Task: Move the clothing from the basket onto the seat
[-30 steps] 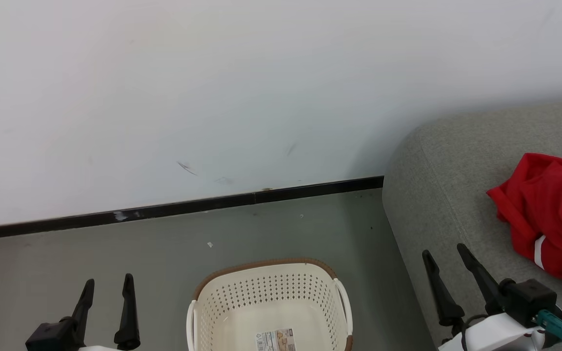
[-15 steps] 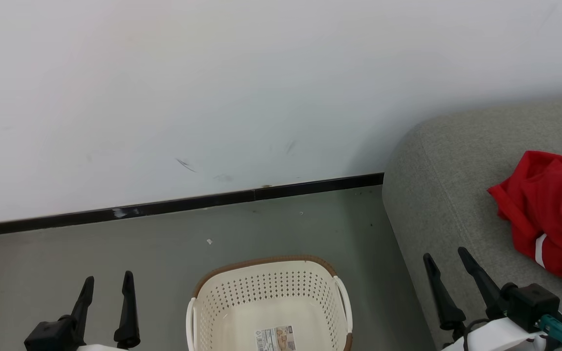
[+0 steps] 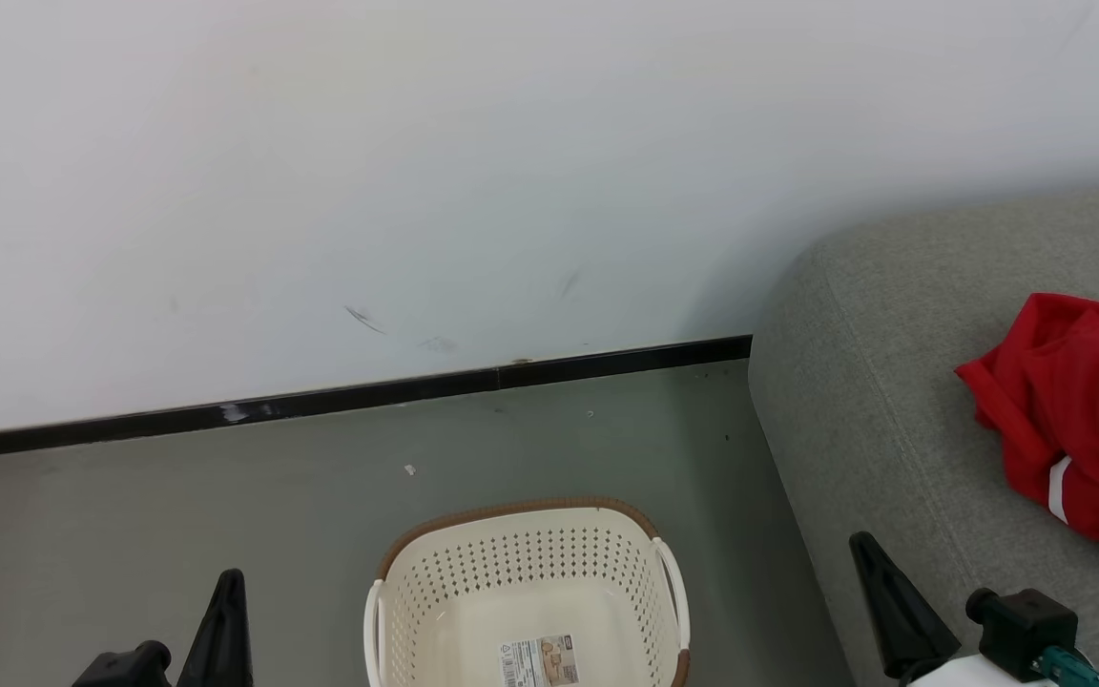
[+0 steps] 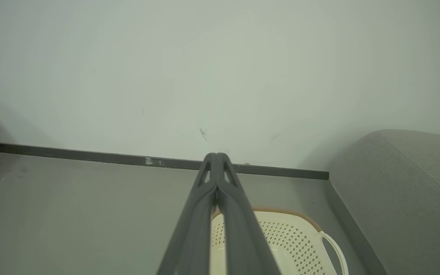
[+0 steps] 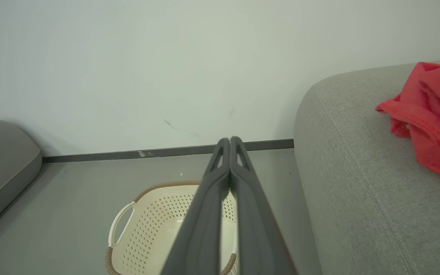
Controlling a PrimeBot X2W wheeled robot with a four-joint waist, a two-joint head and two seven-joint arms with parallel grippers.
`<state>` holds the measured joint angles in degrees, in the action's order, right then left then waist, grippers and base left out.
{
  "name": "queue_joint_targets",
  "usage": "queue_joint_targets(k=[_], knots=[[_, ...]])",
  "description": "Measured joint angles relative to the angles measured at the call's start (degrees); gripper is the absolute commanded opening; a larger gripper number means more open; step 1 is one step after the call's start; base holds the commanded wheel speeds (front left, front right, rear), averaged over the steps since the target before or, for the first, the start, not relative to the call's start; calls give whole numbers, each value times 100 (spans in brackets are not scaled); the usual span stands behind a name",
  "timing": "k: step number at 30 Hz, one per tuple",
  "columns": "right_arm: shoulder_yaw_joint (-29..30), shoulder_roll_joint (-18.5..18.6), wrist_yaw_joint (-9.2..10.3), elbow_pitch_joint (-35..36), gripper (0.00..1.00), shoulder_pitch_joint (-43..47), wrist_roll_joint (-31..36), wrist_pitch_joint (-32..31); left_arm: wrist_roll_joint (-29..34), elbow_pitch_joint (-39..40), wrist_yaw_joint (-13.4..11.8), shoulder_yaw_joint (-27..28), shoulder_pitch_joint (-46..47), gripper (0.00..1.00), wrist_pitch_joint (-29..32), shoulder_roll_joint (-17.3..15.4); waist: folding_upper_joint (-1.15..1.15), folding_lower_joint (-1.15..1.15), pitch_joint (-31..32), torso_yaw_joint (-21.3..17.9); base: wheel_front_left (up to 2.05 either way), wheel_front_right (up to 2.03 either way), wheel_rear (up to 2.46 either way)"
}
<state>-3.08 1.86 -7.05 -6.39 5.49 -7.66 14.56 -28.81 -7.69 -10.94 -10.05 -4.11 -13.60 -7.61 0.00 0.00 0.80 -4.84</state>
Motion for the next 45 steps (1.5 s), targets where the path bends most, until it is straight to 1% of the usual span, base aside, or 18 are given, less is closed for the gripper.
queue_joint_targets(k=[5,10,16,19,27,33,40,45], knots=[[-107,0,0,68,0,38,-256,0,-227,-11,58,51,-7,0,74,5,0,0,-4,2,0,0,0],[-168,0,0,196,0,165,-742,0,-723,-14,153,144,-6,0,199,29,0,0,-12,15,0,0,0],[-118,0,0,213,0,158,-1430,-54,-1103,-15,223,212,-2,0,305,62,0,2,-16,52,0,0,0],[-42,0,0,203,0,148,-1772,-104,-1269,-16,285,250,1,0,388,76,0,9,-15,77,0,0,0],[44,31,0,160,0,120,-2499,-256,-1775,-35,381,372,19,0,565,129,0,39,-3,141,0,0,0],[62,81,0,58,0,101,-3053,-399,-2161,-56,464,453,27,0,656,175,0,49,9,177,0,0,0],[85,175,0,-5,0,-30,-3709,-487,-2603,-80,566,561,138,0,806,207,0,50,13,212,0,0,0],[94,201,0,-108,0,-116,-4179,-578,-2920,-101,661,625,142,0,907,229,0,41,8,236,0,0,0]])
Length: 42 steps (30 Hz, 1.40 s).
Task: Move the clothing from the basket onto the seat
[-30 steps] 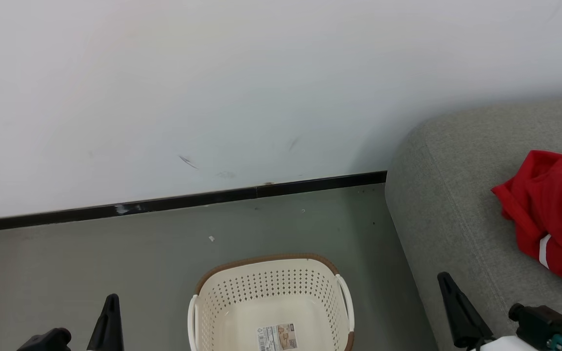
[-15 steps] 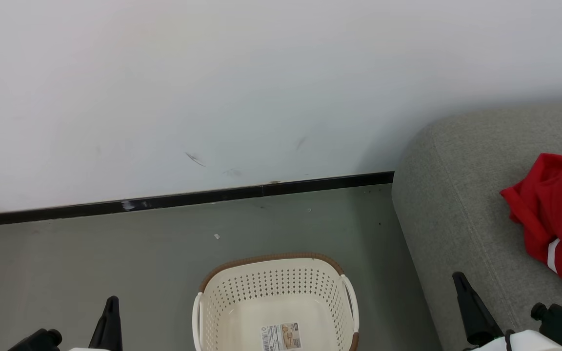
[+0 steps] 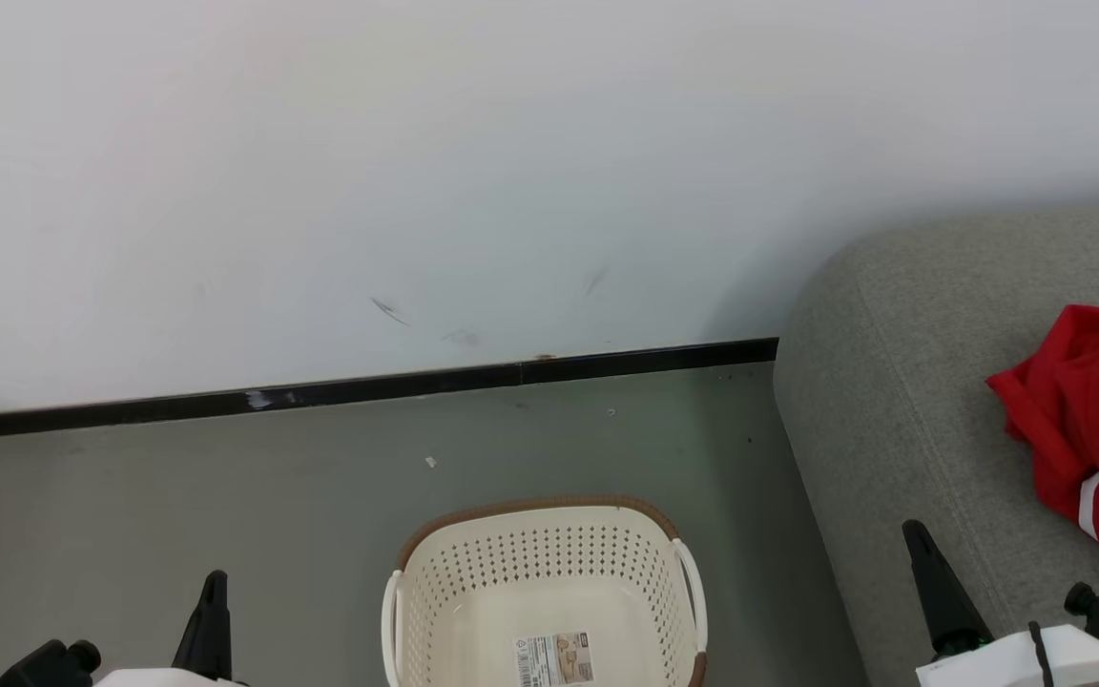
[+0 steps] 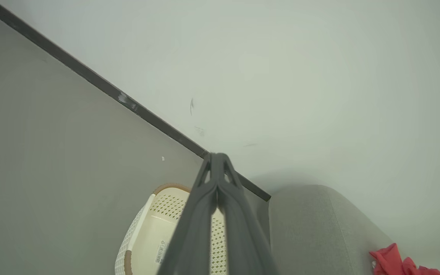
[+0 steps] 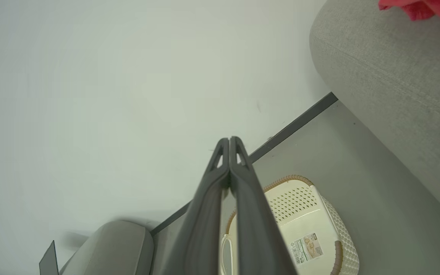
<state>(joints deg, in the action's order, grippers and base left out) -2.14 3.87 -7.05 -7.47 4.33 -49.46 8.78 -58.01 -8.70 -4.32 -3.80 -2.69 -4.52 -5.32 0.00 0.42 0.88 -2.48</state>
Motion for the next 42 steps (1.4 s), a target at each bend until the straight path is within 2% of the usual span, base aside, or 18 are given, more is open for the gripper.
queue_joint_targets(k=[15,42], knots=[[35,122,0,-211,0,-231,-1303,-231,-870,-96,203,211,130,0,256,88,0,-32,-39,65,0,0,0],[92,330,0,-548,0,-602,-3760,-588,-2573,-258,642,611,372,0,805,230,0,-38,-77,191,0,0,0]])
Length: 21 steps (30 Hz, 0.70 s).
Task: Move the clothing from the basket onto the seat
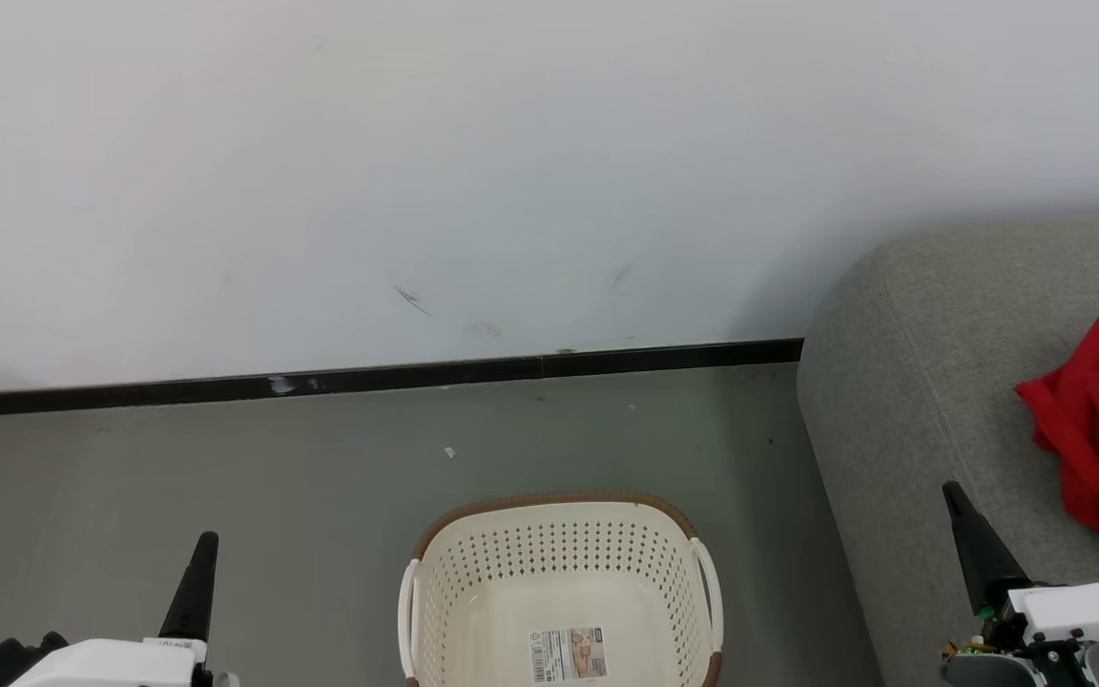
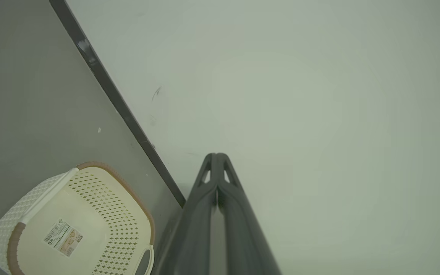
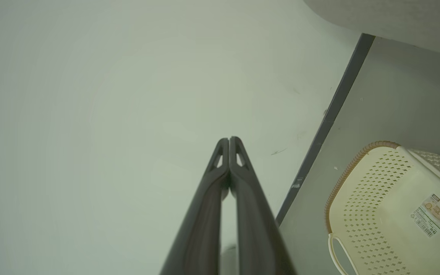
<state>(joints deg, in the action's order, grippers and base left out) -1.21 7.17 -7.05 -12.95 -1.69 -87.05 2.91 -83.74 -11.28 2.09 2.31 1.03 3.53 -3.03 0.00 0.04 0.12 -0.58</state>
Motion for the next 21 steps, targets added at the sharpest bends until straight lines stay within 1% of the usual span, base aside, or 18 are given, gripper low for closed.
queue_joint_targets(k=[11,12,21], knots=[[15,66,0,-94,0,-125,-998,-174,-693,-71,187,164,107,0,200,82,0,-1,-8,52,0,0,0],[16,80,0,-113,0,-127,-1177,-191,-798,-84,211,191,127,0,226,90,0,-1,-9,59,0,0,0],[15,83,0,-162,0,-181,-1188,-224,-805,-97,218,198,212,0,245,97,0,-1,-9,58,0,0,0]])
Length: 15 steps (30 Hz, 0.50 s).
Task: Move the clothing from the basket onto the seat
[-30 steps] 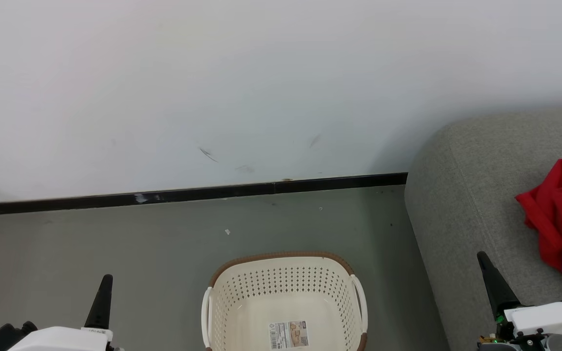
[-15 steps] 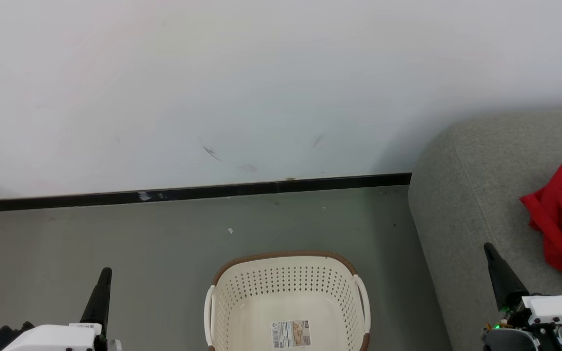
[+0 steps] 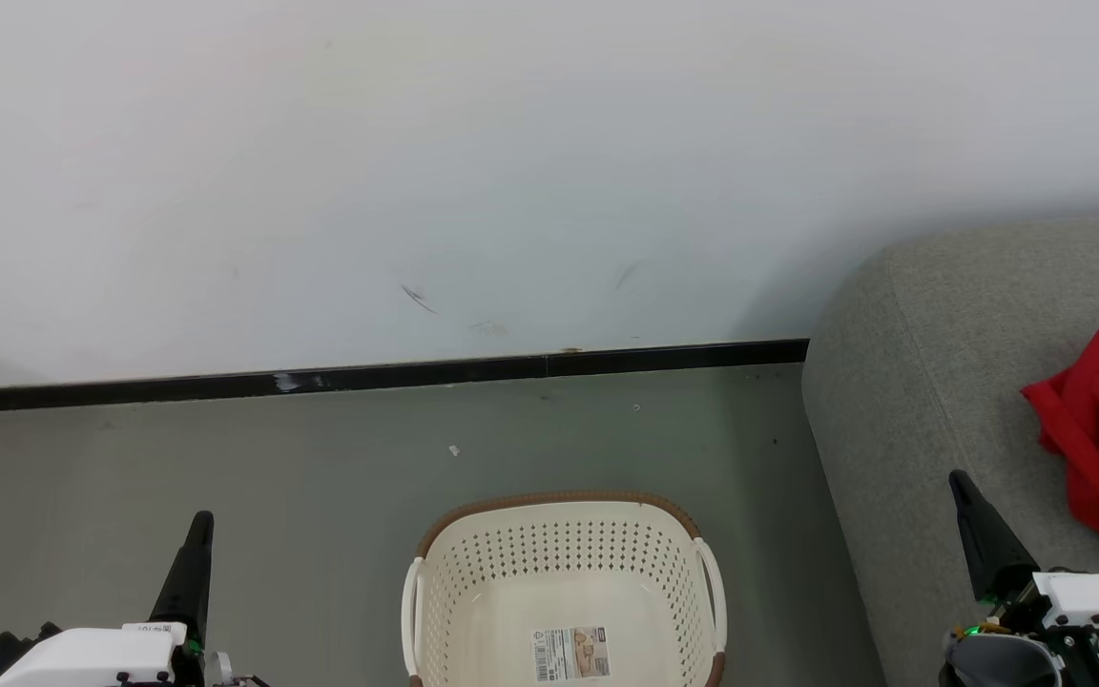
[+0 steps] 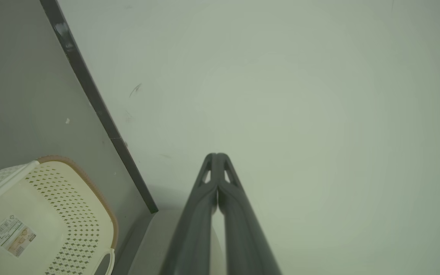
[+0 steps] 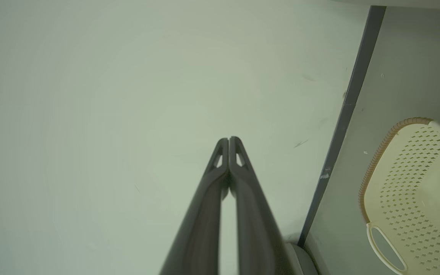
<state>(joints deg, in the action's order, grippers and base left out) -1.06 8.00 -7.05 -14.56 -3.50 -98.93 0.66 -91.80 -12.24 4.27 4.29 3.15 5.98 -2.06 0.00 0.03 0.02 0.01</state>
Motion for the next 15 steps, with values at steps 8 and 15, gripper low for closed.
queue_joint_targets(k=[8,15], knots=[[1,8,0,-21,0,-42,0,0,0,-11,1,1,0,0,0,0,0,-1,0,-1,0,0,0],[0,12,0,-25,0,-42,0,0,0,-19,29,1,0,0,0,0,0,-1,1,-1,0,0,0]])
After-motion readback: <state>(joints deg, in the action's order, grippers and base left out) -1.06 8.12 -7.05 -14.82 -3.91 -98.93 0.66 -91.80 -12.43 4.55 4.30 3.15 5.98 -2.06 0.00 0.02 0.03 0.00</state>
